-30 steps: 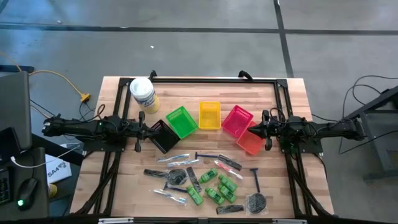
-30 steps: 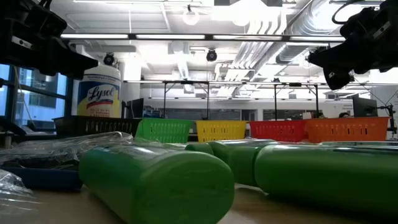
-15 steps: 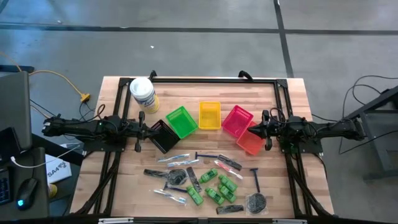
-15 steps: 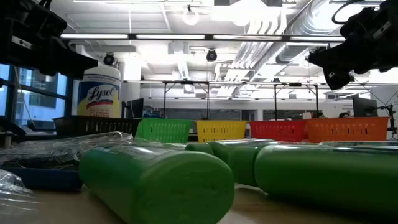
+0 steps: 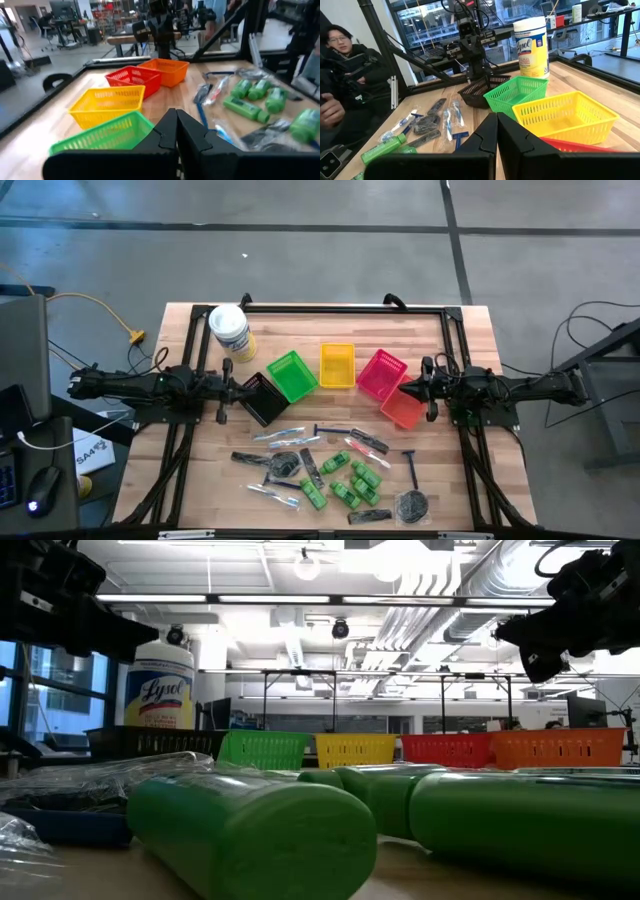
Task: Pick & Place Travel size toiletries
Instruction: Put the green bottle shampoo into the yellow bin
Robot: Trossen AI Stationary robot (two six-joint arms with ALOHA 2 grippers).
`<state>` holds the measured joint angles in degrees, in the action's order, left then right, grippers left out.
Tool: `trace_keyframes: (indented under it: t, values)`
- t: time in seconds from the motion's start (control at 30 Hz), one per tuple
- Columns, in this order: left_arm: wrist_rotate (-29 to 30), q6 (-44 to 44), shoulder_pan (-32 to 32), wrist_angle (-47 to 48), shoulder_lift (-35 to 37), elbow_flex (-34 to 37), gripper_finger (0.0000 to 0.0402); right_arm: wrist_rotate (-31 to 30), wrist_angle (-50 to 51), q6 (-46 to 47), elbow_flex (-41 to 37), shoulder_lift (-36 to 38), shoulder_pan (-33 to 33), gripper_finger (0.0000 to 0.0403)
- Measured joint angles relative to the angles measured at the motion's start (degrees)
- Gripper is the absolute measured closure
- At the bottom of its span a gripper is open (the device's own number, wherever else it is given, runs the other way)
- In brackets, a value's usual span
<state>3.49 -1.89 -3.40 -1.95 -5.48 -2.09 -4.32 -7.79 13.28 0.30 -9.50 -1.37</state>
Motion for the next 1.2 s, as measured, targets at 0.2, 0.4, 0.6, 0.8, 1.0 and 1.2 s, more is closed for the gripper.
trace_keyframes:
  t: [0.2,0.4,0.6,0.8,1.0,1.2]
  values:
    - [0.7,3.2,0.0,-1.3,0.0,0.0,0.0402,0.0,0.3,0.0,0.0,0.0,0.0,0.0401]
    - [3.8,-0.8,0.0,-2.6,0.0,0.0,0.0402,-1.9,-1.0,-2.6,0.0,0.0,0.0,0.0401]
    - [5.9,1.3,0.0,-4.7,0.0,0.0,0.0402,-4.7,-1.2,-7.7,0.0,-0.8,0.0,0.0401]
    - [4.6,5.5,0.0,-2.8,0.0,0.0,0.0402,-3.5,-5.1,-1.9,0.2,-2.0,0.0,0.0401]
    - [4.6,7.1,0.0,-1.7,0.0,0.0,0.0402,-4.1,-7.1,-6.8,5.4,-12.6,0.0,0.0401]
    - [5.1,7.1,0.0,-1.7,0.0,0.0,0.0402,-4.1,-2.9,-8.9,16.2,-28.1,-0.1,0.0401]
